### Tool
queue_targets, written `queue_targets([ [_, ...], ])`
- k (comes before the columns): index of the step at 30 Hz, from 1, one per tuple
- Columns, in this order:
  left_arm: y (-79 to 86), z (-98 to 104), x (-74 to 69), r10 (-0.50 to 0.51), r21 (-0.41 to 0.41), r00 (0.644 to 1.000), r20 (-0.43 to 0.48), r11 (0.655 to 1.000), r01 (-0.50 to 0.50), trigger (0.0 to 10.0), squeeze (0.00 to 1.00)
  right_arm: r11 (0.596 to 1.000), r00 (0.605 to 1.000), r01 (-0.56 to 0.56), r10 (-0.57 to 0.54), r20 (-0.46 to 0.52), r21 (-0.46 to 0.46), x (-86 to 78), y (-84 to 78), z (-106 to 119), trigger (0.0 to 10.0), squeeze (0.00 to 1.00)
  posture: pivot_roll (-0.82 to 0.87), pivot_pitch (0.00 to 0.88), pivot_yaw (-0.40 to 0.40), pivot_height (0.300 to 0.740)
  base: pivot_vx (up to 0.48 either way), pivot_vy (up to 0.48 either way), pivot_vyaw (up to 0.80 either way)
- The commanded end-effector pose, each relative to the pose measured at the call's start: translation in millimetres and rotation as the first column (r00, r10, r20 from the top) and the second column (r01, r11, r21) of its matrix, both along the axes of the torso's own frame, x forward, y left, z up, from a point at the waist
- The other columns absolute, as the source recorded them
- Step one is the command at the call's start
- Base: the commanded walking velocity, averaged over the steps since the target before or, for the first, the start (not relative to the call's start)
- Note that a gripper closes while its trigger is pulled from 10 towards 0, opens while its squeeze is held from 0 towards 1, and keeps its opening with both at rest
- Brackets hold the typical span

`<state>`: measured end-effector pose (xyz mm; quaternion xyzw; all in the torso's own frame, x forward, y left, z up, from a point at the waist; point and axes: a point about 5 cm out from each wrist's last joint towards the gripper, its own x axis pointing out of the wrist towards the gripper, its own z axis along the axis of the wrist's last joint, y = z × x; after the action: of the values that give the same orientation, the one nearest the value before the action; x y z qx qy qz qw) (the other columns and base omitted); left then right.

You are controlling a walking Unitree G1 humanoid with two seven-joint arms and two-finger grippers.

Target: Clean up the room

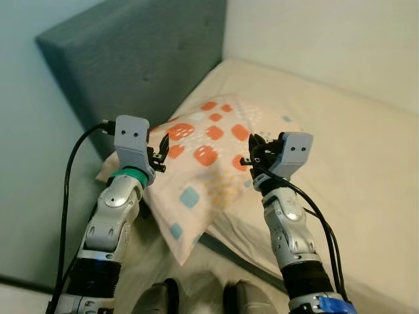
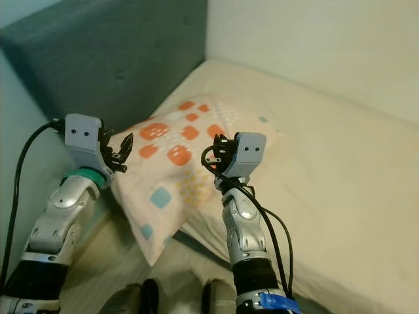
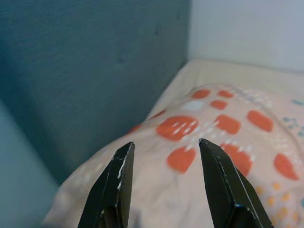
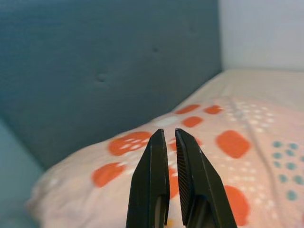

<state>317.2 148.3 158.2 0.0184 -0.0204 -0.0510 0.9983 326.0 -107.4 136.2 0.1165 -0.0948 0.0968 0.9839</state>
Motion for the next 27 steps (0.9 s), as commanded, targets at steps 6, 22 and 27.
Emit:
queue_targets([
  [6,-1.2,-1.0,-0.1,-0.003,0.007,1.000,-0.001,1.000,0.003,10.0,0.00,1.000,1.000,0.003,-0.004,-0.019,-0.005,-1.4,-1.7,-6.0,10.0,0.00,0.01,0.026,0.012,0.697,-0.310,0.000,0.00],
  [22,-1.5,-1.1,0.2,-0.004,0.006,1.000,-0.001,1.000,0.004,10.0,0.00,1.000,1.000,0.004,-0.004,-0.020,-0.004,-1.3,-1.9,-6.9,10.0,0.00,0.01,0.030,0.013,0.697,-0.308,0.000,0.00],
  [27,-1.6,-1.2,0.3,-0.003,0.005,1.000,-0.002,1.000,0.003,10.0,0.00,1.000,1.000,0.004,-0.004,-0.020,-0.004,-1.1,-2.1,-6.8,10.0,0.00,0.01,0.030,0.013,0.697,-0.308,0.000,0.00],
])
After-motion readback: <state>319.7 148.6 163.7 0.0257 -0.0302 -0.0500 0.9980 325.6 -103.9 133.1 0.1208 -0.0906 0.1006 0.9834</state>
